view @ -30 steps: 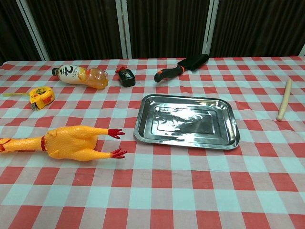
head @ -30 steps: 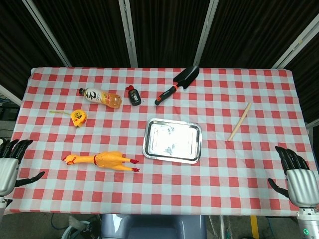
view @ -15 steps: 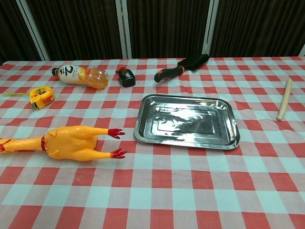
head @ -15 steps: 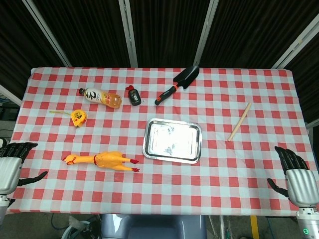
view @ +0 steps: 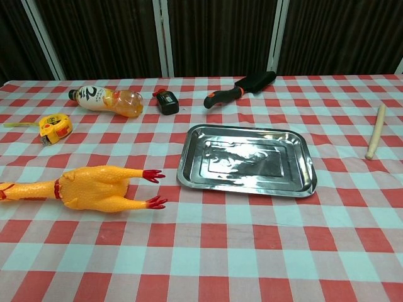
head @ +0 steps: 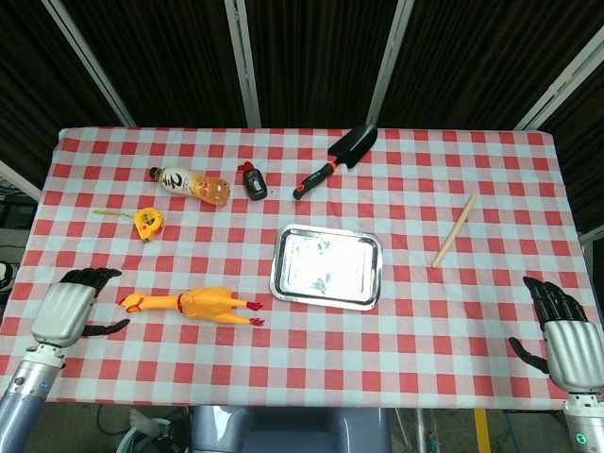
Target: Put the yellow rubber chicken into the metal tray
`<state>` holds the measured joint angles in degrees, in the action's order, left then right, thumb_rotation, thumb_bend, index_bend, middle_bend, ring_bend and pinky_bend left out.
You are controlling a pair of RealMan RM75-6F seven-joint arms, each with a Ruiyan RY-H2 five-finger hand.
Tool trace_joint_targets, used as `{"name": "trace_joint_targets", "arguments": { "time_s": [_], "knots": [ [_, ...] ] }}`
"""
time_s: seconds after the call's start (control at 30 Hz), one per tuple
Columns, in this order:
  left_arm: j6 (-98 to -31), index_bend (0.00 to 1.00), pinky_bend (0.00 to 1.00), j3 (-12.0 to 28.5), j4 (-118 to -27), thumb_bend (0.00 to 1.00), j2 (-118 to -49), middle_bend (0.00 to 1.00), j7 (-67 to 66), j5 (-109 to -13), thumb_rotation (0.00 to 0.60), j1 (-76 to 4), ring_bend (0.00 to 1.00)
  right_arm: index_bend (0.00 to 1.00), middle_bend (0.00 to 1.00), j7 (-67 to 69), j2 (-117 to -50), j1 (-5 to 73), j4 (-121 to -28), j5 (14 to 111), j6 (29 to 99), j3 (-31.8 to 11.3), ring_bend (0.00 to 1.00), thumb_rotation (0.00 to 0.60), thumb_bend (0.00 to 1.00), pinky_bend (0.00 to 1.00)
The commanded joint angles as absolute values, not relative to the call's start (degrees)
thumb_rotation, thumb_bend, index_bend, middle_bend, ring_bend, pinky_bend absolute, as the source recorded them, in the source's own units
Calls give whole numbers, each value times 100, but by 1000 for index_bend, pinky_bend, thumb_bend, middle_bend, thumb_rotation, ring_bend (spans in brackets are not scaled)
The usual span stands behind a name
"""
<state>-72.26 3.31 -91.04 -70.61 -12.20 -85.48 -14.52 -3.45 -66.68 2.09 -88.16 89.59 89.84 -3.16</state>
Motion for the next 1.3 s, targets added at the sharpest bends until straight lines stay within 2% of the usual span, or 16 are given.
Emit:
{"name": "trace_joint_targets", "arguments": {
  "time_s": [0.03,0.13,0.43,0.67,0.87,1.03,1.3],
  "knots": [
    [-6854,262,356,331,-8946,57,-7279,323,-1452,-8608,600,-1768,296,76,158,-398,-6683,208,-8812,8953,9001,-330,139,600,231,219],
    [-6631,285,391,343,-8772,57,-7474,354,-1602,-8602,600,-1965,324,76,159,-395,-6679,202,-8827,8962,9008,-325,139,600,230,218],
    [-6141,303,405,339,-8329,65,-7916,364,-1744,-8269,600,-2261,330,75,159,-374,-6659,189,-8796,8869,8952,-332,138,600,231,218],
    [-5907,321,451,346,-8092,155,-8097,390,-1666,-8092,600,-2412,354,76,159,-330,-6671,200,-8749,8868,8929,-333,139,600,231,219],
    [-5656,329,456,316,-7892,178,-8256,400,-1355,-8033,600,-2559,362,76,159,-278,-6699,224,-8690,8882,8921,-349,139,600,231,218],
    [-5610,333,464,277,-7832,194,-8313,407,-1133,-8047,600,-2616,369,76,159,-227,-6704,208,-8649,8875,8927,-337,139,600,230,219],
    [-5660,350,478,213,-7685,284,-8431,424,-952,-8161,600,-2695,382,75,159,-123,-6716,144,-8575,8842,8989,-327,139,600,231,218]
  ]
}}
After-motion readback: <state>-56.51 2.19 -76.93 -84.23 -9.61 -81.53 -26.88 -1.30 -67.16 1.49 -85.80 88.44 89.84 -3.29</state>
